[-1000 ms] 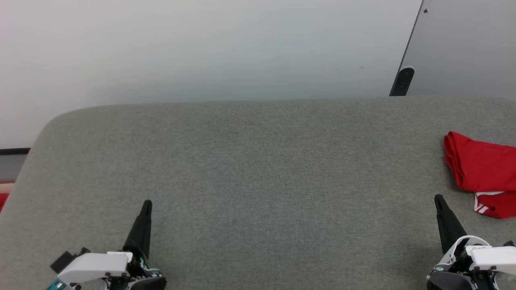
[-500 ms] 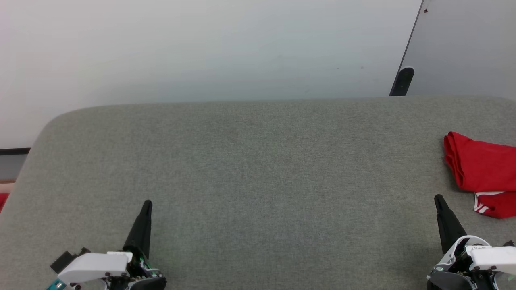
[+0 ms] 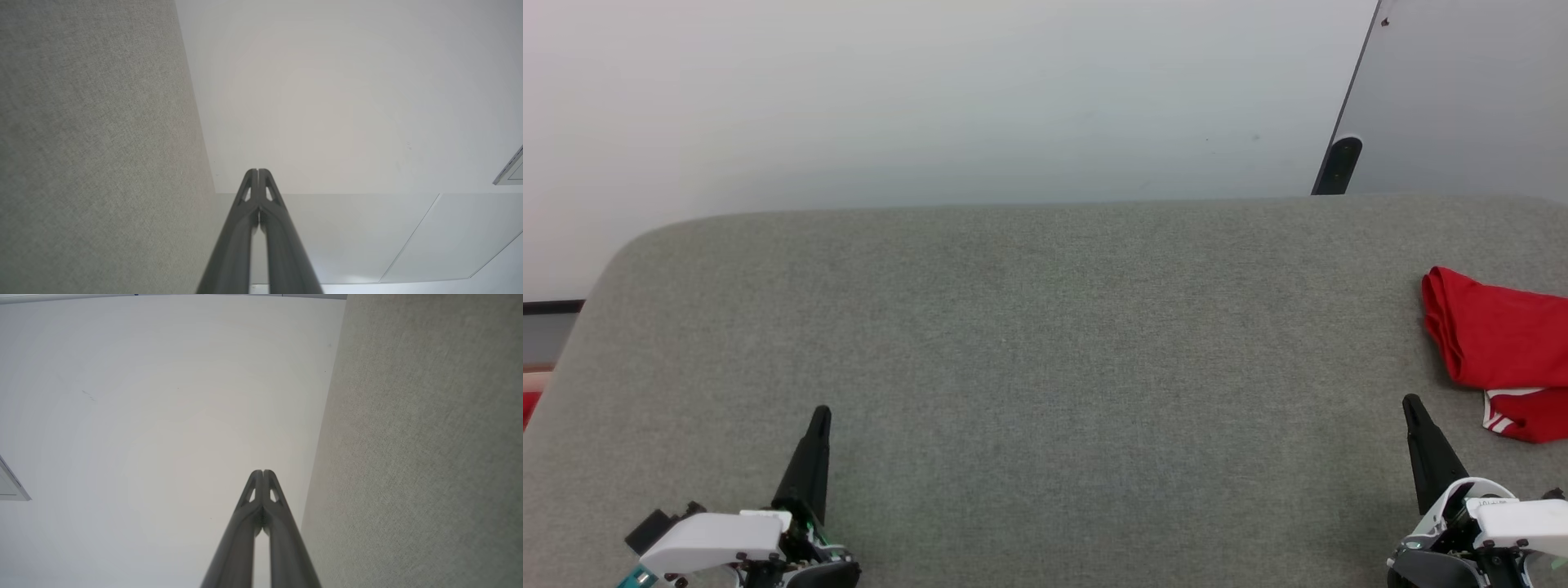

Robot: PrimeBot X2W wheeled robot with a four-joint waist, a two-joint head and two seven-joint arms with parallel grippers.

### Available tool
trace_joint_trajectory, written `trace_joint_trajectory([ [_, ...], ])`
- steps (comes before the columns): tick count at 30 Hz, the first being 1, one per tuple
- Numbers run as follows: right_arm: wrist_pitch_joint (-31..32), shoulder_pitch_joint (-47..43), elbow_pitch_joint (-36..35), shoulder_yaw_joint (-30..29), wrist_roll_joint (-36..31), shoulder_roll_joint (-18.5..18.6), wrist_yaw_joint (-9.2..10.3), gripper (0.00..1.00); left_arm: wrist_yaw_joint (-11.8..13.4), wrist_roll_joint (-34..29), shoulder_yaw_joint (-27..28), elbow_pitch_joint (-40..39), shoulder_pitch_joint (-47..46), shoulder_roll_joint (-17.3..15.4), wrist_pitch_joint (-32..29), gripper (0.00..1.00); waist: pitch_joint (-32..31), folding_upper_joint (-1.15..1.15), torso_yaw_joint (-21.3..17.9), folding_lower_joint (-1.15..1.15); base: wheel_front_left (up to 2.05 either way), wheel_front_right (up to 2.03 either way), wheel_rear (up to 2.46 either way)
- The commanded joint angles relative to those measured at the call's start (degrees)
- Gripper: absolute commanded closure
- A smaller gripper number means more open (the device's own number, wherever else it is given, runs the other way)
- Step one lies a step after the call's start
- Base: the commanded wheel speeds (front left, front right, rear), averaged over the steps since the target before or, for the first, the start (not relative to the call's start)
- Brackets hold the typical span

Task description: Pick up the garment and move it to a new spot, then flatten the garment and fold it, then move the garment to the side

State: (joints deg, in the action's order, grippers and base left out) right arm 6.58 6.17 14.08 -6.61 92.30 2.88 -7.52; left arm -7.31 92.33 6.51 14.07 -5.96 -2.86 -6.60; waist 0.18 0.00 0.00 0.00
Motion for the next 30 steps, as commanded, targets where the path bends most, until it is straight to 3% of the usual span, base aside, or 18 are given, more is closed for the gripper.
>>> trace_joint_trajectory([
  [1,0.1,0.2,0.0,0.1,0.2,-0.2,0.07,1.0,-0.3,0.2,0.1,0.0,-0.6,0.0,-0.1,1.0,0.0,0.0,0.0,0.0,0.0,0.0,0.0],
  [30,0.0,0.2,0.0,0.1,0.2,-0.2,0.06,1.0,-0.3,0.2,0.1,0.0,-0.6,0.0,-0.1,1.0,0.0,0.0,0.0,0.0,0.0,0.0,0.0],
])
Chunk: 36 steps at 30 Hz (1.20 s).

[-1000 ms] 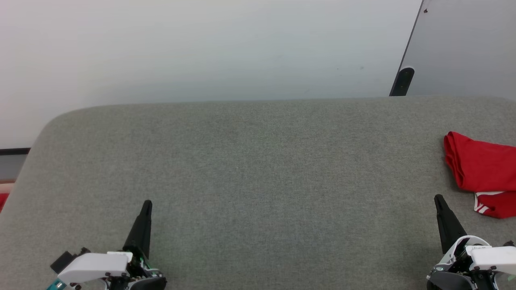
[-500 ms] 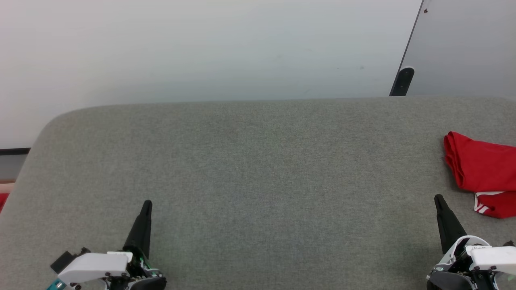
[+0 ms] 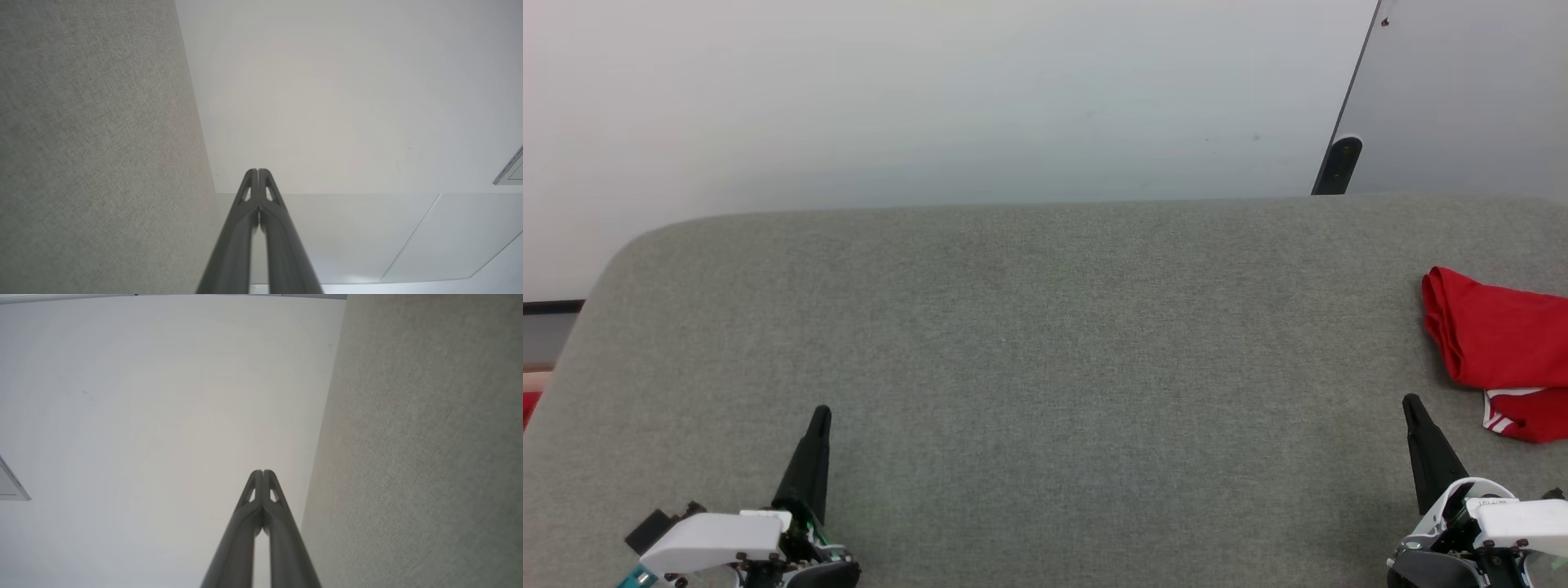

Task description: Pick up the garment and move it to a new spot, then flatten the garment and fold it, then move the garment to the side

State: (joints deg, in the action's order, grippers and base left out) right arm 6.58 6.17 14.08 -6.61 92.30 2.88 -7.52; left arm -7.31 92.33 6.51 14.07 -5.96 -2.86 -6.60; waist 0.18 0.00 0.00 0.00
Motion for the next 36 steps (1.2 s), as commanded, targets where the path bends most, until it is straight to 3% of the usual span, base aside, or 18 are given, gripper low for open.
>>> trace_joint_trajectory([
  [1,0.0,0.2,0.0,0.1,0.2,-0.2,0.06,1.0,-0.3,0.2,0.1,0.0,-0.6,0.0,-0.1,1.0,0.0,0.0,0.0,0.0,0.0,0.0,0.0],
  [36,0.0,0.2,0.0,0.1,0.2,-0.2,0.06,1.0,-0.3,0.2,0.1,0.0,-0.6,0.0,-0.1,1.0,0.0,0.0,0.0,0.0,0.0,0.0,0.0],
])
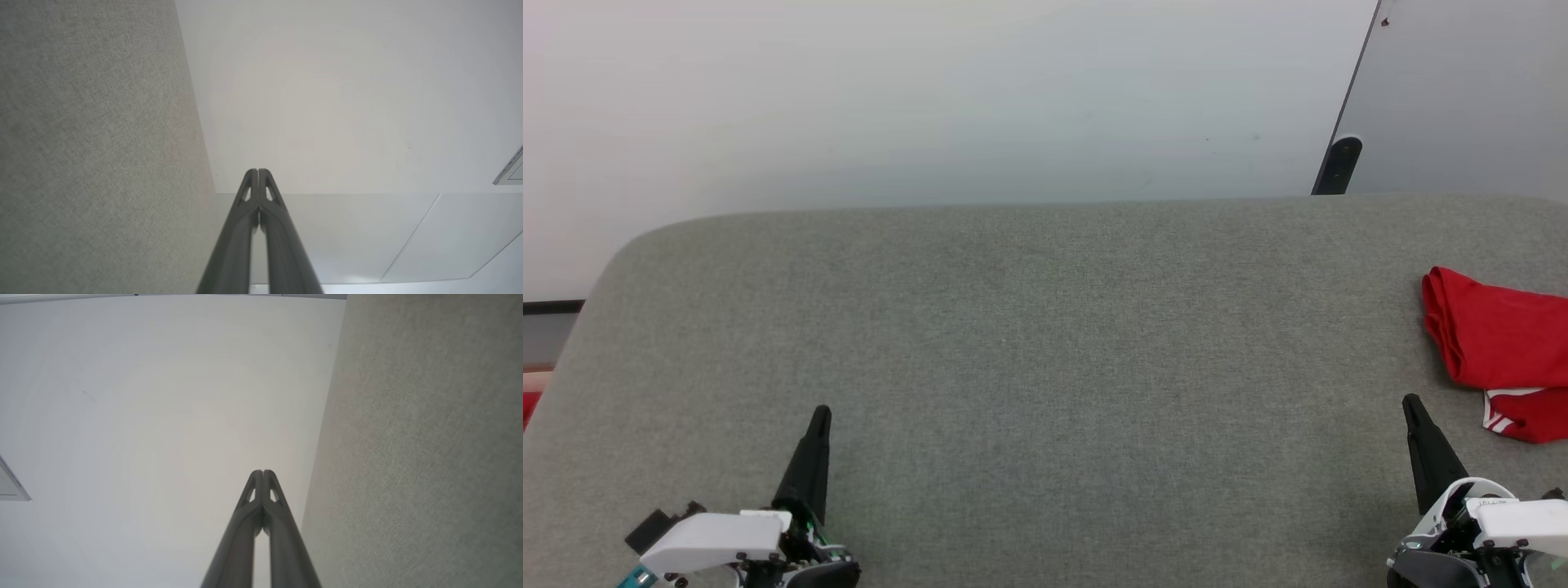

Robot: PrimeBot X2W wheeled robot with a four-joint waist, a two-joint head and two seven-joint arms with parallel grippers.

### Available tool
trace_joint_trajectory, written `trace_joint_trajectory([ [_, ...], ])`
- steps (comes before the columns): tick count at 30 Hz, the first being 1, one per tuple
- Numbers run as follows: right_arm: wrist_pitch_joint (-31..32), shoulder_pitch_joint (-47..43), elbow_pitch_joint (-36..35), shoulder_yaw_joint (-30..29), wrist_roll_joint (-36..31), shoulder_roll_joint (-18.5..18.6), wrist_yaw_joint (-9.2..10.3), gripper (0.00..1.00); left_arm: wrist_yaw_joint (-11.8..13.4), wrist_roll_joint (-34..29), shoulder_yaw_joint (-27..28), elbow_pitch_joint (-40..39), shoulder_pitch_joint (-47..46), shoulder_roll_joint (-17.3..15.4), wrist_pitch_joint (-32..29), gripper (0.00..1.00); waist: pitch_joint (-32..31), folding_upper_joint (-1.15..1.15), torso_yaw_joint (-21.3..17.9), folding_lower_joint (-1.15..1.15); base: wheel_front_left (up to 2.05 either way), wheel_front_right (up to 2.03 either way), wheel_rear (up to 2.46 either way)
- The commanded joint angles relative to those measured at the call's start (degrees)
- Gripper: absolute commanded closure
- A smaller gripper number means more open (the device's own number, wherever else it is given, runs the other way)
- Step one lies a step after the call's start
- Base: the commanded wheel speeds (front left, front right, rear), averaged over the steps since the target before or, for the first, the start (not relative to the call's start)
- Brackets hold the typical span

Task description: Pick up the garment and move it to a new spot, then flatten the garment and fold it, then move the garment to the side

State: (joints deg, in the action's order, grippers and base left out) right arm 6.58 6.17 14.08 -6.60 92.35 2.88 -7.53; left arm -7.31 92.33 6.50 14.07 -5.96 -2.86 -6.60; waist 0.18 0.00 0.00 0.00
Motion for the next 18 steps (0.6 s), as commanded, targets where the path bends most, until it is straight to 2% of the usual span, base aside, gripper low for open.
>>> trace_joint_trajectory([
  [1,0.0,0.2,0.0,0.1,0.1,-0.2,0.07,1.0,-0.3,0.2,0.1,0.0,-0.6,0.0,-0.1,1.0,0.0,0.0,0.0,0.0,0.0,0.0,0.0],
  [18,0.0,0.2,0.0,0.1,0.1,-0.2,0.07,1.0,-0.3,0.2,0.1,0.0,-0.6,0.0,-0.1,1.0,0.0,0.0,0.0,0.0,0.0,0.0,0.0],
])
